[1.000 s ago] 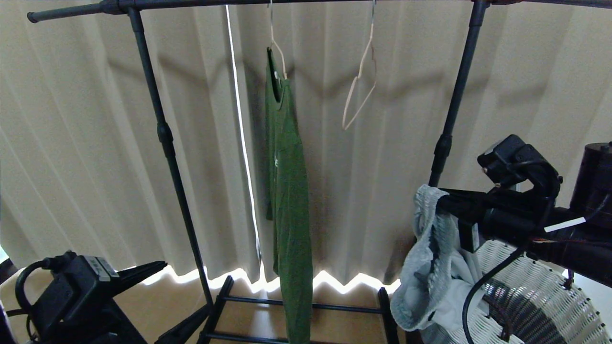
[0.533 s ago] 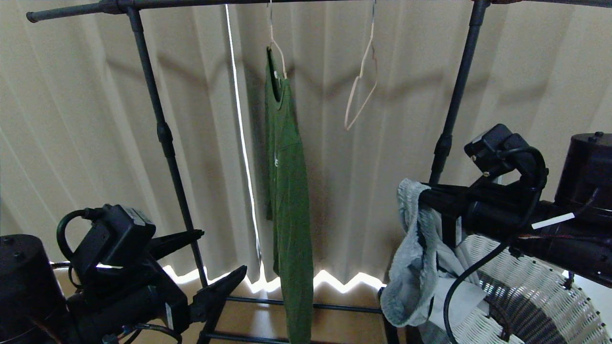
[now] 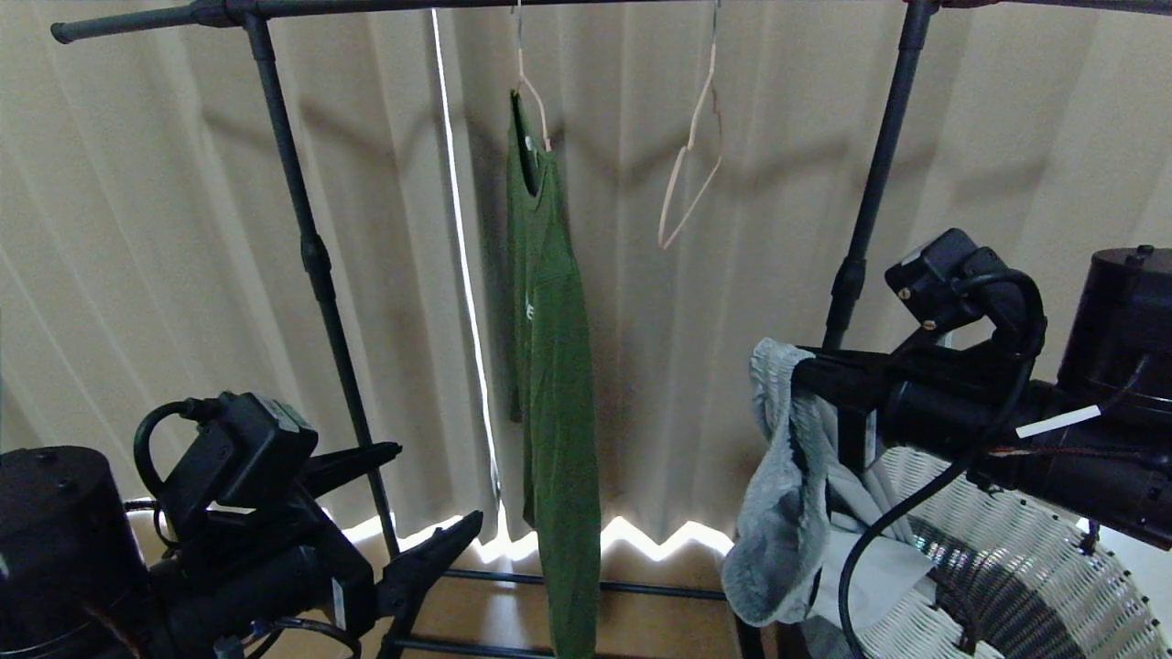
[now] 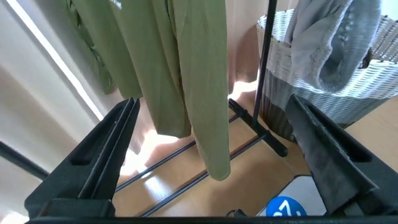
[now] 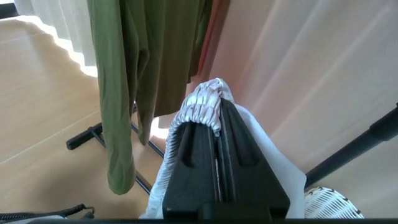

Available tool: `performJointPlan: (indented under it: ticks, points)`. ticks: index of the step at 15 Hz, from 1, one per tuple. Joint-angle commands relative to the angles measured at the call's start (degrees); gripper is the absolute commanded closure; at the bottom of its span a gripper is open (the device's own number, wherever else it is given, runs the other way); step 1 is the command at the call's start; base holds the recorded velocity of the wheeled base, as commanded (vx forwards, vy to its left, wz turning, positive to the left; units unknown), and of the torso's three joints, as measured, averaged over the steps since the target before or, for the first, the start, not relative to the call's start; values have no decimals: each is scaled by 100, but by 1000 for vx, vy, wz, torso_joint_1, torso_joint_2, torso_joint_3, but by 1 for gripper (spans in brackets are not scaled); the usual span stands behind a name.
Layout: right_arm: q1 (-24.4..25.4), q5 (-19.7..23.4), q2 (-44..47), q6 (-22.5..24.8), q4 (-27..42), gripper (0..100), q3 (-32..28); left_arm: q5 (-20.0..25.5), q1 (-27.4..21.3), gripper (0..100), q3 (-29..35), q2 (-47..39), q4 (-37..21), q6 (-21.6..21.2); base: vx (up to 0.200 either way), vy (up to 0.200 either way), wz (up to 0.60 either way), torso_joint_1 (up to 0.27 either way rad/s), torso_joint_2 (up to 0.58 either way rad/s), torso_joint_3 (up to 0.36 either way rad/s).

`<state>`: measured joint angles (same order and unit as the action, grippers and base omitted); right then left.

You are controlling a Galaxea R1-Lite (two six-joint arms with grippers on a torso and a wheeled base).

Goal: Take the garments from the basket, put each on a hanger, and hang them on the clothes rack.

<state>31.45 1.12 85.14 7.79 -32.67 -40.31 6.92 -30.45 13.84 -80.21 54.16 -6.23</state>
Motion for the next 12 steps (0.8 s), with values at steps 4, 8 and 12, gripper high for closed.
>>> performJointPlan:
  ticks: [4, 8, 12]
  points:
    - [362, 275, -24, -735, -2, 100, -249, -77, -936, 0, 743, -750, 7, 728, 0, 0, 0, 0, 0, 0]
    - [590, 512, -50, -884, -11, 100, -477, -578, -1657, 0, 1332, -1910, 15, 992, 0, 0, 0, 0, 0, 0]
    - [757, 925, -366, -1438, -20, 100, -521, -710, -2096, 0, 1719, -2613, 42, 1642, 0, 0, 0, 0, 0, 0]
